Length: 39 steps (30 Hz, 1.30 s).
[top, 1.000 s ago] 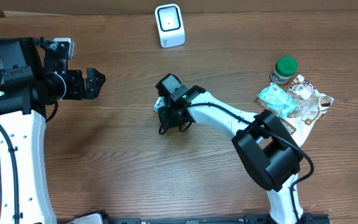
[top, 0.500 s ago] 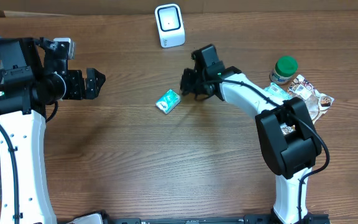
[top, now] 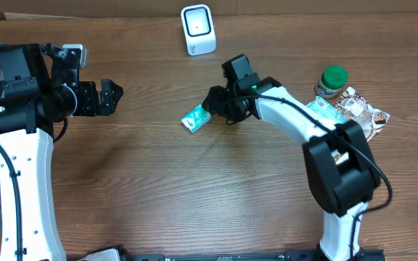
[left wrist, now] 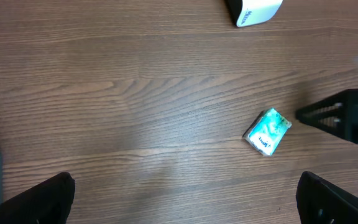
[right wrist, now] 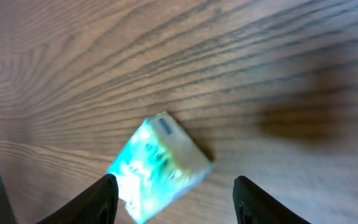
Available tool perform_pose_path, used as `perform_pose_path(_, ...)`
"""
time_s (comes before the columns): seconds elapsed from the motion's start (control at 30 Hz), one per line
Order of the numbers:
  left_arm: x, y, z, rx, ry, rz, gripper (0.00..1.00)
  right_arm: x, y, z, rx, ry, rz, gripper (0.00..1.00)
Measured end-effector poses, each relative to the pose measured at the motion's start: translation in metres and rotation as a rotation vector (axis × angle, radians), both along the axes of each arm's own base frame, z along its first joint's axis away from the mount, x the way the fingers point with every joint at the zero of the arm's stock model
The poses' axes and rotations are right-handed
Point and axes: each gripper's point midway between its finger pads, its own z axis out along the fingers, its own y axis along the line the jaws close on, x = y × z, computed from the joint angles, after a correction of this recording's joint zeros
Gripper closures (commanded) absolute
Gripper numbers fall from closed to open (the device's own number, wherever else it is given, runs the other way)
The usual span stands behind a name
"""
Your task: Scan the item barcode
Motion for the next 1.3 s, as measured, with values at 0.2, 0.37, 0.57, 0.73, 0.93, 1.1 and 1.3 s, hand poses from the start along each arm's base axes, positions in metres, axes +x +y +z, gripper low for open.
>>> perform_pose_path(0.2,0.000,0.000,0.000,0.000,0.000,0.000,0.01,-0.021,0.011,0.028,-0.010,0.010,-0.041,0.50)
perform_pose_path(0.37,0.000,0.000,0.000,0.000,0.000,0.000,0.01,-0.044,0.028,0.012,-0.080,0.036,-0.140,0.59)
perform_pose_path(0.57,0.000,0.000,0.000,0.000,0.000,0.000,0.00,-0.052,0.047,-0.012,-0.127,0.017,-0.215,0.63)
perform_pose_path(0.73,0.000,0.000,0.000,0.000,0.000,0.000,0.00,-0.044,0.050,-0.031,-0.136,0.002,-0.252,0.64)
perform_pose_path(0.93,0.000,0.000,0.000,0.000,0.000,0.000,0.01,-0.042,0.048,-0.041,-0.159,-0.003,-0.267,0.81)
perform_pose_path(1.1,0.000,0.000,0.000,0.000,0.000,0.000,0.00,-0.040,0.048,-0.040,-0.174,-0.031,-0.228,0.92)
perform_pose_path(1.3,0.000,0.000,0.000,0.000,0.000,0.000,0.00,-0.041,0.050,-0.040,-0.205,-0.076,-0.097,0.96)
